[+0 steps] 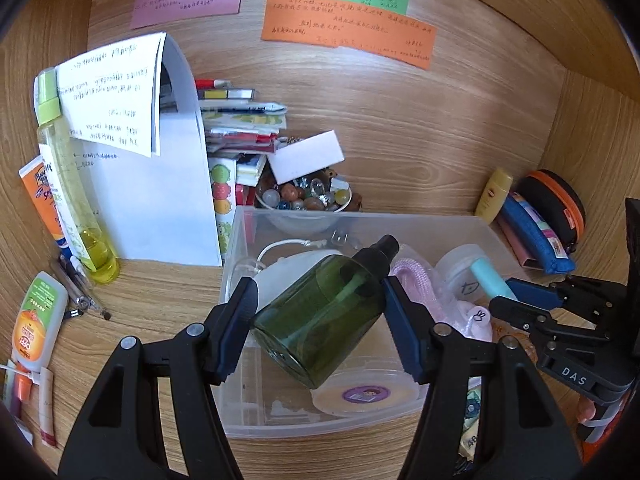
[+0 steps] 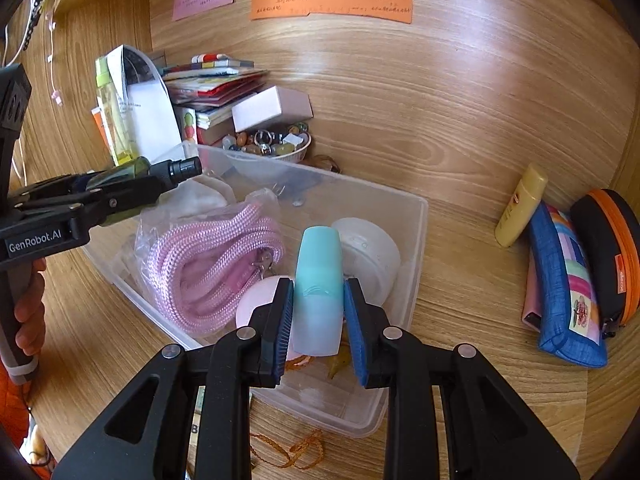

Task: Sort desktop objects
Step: 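Lower both held items into the box and open both tools, then withdraw both tools from the box toward the red pouch and staple box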

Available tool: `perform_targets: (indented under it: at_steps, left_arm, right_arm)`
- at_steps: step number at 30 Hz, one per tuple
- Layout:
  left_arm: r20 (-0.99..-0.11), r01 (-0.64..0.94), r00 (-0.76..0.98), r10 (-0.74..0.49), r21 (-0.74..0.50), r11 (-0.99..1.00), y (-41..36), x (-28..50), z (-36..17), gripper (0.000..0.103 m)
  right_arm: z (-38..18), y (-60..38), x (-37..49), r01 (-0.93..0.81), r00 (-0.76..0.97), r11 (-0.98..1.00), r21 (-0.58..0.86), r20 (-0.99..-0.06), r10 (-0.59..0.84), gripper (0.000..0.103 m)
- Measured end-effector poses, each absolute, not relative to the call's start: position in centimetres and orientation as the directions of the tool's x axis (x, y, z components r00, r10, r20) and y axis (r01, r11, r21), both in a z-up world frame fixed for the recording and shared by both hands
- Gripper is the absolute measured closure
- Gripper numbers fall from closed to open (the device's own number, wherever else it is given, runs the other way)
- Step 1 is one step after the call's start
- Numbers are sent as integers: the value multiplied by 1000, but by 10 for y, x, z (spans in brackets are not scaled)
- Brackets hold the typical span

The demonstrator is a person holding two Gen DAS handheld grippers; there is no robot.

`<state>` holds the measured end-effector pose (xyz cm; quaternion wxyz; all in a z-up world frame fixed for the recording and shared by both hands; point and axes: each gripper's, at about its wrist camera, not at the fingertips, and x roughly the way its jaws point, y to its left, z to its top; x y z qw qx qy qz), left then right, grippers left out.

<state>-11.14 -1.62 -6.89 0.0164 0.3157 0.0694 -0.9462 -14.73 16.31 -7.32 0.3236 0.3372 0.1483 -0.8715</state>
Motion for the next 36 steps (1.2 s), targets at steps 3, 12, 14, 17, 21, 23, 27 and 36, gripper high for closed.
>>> perform_targets:
  at_steps: [3, 12, 14, 17, 21, 23, 27, 36]
  left_arm:
    - [-615, 78, -788, 2, -103, -992, -14, -114, -73, 40]
    - [-615, 81, -788, -36, -44, -996, -7, -113, -78, 40]
    - [-617, 84, -786, -38, -45, -995, -7, -112, -79, 39]
    - [-608, 83, -793, -43, -38, -996, -7, -111, -79, 33]
    - [-580, 82, -813, -52, -26, -996, -5, -105, -75, 23]
    - [-575, 82, -817, -51, -29, -996, -5, -104, -74, 19]
    - [-560, 96, -826, -62, -32, -995, -6, -101, -72, 11]
    - [-557, 130, -827, -80, -51, -990, -12, -94, -70, 5]
  right_arm:
    - [-75, 160, -145, 661, -573, -748, -58, -683, -453, 80]
    - [-75, 157, -141, 653, -601, -752, -89, -666, -443, 80]
    - [-74, 157, -140, 655, -601, -750, -89, -664, -445, 80]
    - [-72, 157, -137, 663, -598, -743, -88, -659, -456, 79]
    - [-71, 157, -136, 654, -616, -749, -105, -650, -446, 70]
    - [-68, 159, -135, 653, -618, -751, -98, -642, -453, 59]
    - [-63, 161, -130, 643, -649, -756, -120, -609, -456, 50]
    - [-55, 165, -125, 631, -677, -767, -119, -567, -469, 26]
